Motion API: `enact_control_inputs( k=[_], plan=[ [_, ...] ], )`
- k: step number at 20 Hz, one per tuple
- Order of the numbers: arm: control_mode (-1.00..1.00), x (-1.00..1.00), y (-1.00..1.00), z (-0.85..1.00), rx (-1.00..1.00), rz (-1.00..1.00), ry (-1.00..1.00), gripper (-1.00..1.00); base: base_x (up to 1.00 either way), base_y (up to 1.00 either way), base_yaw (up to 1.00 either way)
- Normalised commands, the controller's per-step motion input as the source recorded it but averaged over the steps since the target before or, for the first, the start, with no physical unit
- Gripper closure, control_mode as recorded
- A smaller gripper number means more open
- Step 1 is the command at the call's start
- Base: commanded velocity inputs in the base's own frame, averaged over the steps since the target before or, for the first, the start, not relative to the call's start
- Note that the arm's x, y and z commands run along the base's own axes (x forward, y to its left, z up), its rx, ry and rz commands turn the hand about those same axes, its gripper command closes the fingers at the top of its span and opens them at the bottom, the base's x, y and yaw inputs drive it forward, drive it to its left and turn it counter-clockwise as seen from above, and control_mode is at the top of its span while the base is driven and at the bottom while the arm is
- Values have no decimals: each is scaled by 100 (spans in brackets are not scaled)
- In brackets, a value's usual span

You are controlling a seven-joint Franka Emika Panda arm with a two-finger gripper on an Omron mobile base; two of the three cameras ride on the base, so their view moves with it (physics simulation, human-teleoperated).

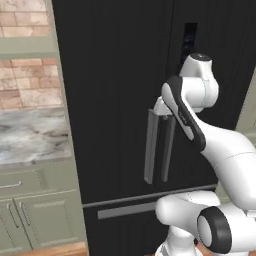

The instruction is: Open the fridge, remove the pear, lemon, and shrimp, and place them on any counter.

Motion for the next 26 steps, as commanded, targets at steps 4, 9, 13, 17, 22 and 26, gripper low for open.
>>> enact_control_inputs(
  k=[4, 9, 13, 17, 22, 26],
  plan=[
    [100, 0, 0, 0, 0, 0, 0, -100, -34, 11, 0],
    [100, 0, 0, 0, 0, 0, 0, -100, -64, -21, 0],
    [100, 0, 0, 0, 0, 0, 0, -100, -54, -13, 0],
    [100, 0, 0, 0, 0, 0, 0, -100, -22, -2, 0],
    [100, 0, 0, 0, 0, 0, 0, -100, 0, 0, 0],
    [100, 0, 0, 0, 0, 0, 0, -100, 0, 0, 0]
  ],
)
